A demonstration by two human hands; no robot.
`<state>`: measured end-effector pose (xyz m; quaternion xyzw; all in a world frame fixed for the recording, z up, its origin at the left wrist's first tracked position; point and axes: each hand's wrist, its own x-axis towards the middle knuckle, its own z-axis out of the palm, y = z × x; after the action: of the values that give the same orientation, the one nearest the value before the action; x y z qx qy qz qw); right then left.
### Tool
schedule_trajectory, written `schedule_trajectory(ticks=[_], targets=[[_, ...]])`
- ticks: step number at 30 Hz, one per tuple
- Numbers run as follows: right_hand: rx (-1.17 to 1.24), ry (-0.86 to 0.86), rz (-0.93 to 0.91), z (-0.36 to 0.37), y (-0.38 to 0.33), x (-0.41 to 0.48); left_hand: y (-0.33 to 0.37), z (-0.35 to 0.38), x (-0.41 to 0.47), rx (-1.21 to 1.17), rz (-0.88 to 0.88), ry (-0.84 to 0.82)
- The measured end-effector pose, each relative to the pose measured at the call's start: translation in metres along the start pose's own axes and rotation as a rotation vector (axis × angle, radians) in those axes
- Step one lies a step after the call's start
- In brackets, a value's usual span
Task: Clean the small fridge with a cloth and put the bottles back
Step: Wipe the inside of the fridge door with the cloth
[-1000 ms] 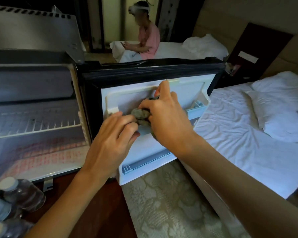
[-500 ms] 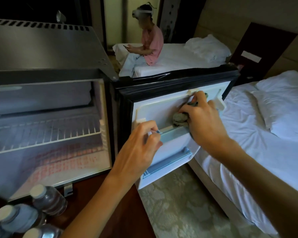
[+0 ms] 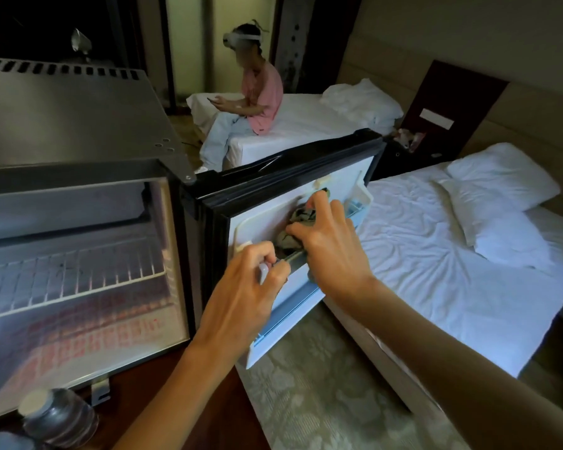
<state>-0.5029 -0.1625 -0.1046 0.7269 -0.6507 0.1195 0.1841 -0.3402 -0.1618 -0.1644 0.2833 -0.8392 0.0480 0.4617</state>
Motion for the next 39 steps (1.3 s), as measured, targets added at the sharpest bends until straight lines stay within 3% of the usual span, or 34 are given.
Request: schedule_trajectory(ticks=[6, 12, 14, 16, 19, 23, 29, 39], targets=[[0.029, 0.084, 0.115, 0.014, 0.069, 0.013, 0.0, 0.0, -0.002, 0.03, -0.001, -0.053], [0.132, 0.132, 0.212, 0.029, 0.079, 0.015, 0.005, -0.002, 0.001, 0.08, -0.051, -0.079], [0.248, 0.219, 0.266, 0.026, 0.078, 0.012, 0.008, -0.004, 0.003, 0.083, -0.044, -0.096], [0.48, 0.41, 0.443, 0.015, 0.088, 0.009, 0.011, -0.007, 0.005, 0.092, -0.033, -0.101], [0.569, 0.64, 0.72, -0.011, 0.123, 0.008, 0.015, -0.011, 0.006, 0.147, -0.034, -0.132], [0.771, 0.638, 0.88, -0.015, 0.159, -0.016, 0.022, -0.015, 0.016, 0.208, 0.009, -0.138], [0.988, 0.629, 0.964, 0.021, 0.154, -0.057, 0.031, -0.024, 0.03, 0.295, 0.029, -0.234], [1.098, 0.769, 0.865, 0.01, 0.172, -0.093, 0.058, -0.027, 0.05, 0.527, 0.005, -0.155]])
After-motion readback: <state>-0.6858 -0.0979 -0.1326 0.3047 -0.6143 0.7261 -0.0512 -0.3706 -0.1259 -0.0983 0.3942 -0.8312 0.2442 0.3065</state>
